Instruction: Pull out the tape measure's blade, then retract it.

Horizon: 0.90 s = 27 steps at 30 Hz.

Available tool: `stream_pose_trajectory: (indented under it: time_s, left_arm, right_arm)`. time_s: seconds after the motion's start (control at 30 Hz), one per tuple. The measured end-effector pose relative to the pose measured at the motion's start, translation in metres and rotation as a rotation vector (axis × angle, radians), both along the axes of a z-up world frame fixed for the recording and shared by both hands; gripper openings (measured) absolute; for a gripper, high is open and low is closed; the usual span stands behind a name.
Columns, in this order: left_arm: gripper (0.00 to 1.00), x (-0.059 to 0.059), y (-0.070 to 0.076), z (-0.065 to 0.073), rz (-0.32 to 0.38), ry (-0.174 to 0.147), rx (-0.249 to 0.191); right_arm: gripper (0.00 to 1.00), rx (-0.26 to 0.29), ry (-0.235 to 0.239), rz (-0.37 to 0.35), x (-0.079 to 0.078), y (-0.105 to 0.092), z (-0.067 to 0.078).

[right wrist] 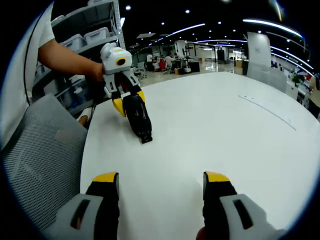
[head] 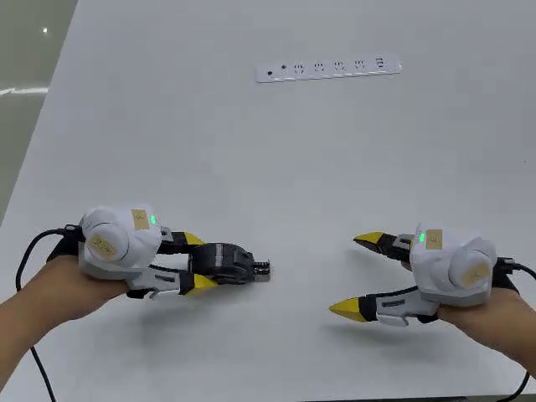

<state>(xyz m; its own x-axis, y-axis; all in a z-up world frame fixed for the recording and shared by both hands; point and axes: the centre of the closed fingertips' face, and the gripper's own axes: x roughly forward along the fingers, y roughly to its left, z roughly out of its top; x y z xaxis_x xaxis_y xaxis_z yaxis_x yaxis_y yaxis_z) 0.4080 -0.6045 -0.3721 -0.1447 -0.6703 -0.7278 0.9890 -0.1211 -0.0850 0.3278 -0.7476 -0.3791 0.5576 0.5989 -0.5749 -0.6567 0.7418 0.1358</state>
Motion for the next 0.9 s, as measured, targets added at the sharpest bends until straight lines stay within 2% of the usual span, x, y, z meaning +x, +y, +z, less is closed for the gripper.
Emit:
stream_pose_trajectory:
  time_s: [0.23, 0.57, 0.63, 0.9]
  left_arm:
    - [0.31, 0.0, 0.001, -0.001, -0.01, -0.01, 0.013]
    - [0.31, 0.003, 0.002, -0.003, -0.016, -0.017, 0.023]
    - [0.31, 0.003, 0.002, -0.004, -0.016, -0.016, 0.023]
    - [0.31, 0.003, 0.002, -0.004, -0.021, -0.02, 0.029]
  right_arm:
    - [0.63, 0.003, -0.026, 0.04, 0.011, 0.01, 0.002]
    - [0.6, 0.009, -0.028, 0.079, 0.019, 0.023, -0.004]
    - [0.56, 0.02, -0.049, 0.103, 0.021, 0.029, -0.003]
    - [0.53, 0.033, -0.045, 0.127, 0.03, 0.044, -0.008]
